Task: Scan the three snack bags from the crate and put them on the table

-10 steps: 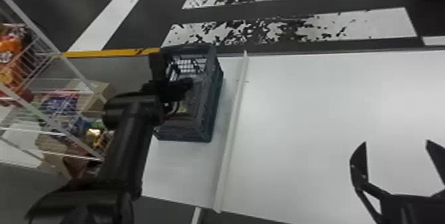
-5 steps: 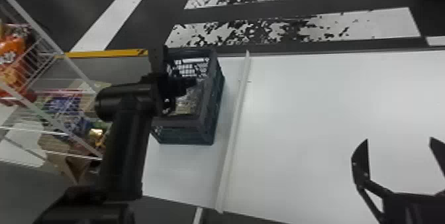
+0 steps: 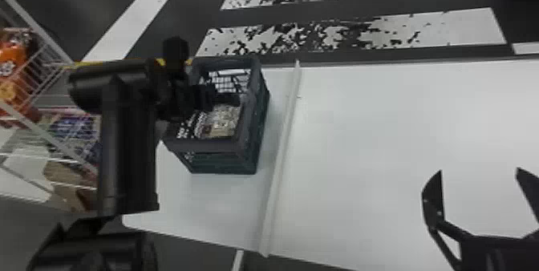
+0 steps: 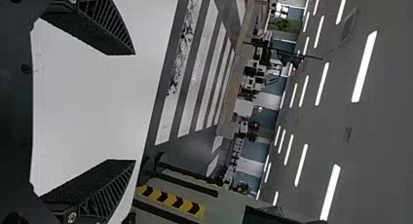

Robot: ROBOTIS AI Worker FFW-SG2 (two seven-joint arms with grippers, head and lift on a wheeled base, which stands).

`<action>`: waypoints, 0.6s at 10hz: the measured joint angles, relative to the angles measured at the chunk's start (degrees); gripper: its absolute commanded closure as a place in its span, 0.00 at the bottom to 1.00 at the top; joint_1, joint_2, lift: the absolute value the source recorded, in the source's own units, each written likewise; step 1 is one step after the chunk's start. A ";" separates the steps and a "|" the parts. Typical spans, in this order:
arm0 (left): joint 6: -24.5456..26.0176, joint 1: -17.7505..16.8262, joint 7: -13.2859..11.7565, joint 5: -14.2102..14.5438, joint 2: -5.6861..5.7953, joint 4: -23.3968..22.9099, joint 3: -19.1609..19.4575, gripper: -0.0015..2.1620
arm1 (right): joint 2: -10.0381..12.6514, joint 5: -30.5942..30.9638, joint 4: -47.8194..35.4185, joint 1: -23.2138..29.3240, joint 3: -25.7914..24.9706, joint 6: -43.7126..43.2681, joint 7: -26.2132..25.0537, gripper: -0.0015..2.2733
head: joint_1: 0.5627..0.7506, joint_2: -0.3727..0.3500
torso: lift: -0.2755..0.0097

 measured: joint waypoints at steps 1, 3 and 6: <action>4.51 -2.91 0.30 -1.12 0.60 1.37 -0.62 0.01 | -0.04 0.06 0.00 0.02 0.10 0.04 0.00 0.04 | 0.70 0.98 | 0.64; 7.71 -8.25 0.10 -2.72 1.89 7.75 -2.61 0.01 | -0.43 -0.09 -0.03 -0.18 0.17 0.04 -0.02 0.04 | 0.70 0.99 | 0.64; 7.92 -14.09 -0.73 -6.48 2.32 16.35 -5.19 0.01 | -1.75 -0.91 -0.54 -0.93 0.27 -0.76 -1.15 0.04 | 0.70 1.00 | 0.64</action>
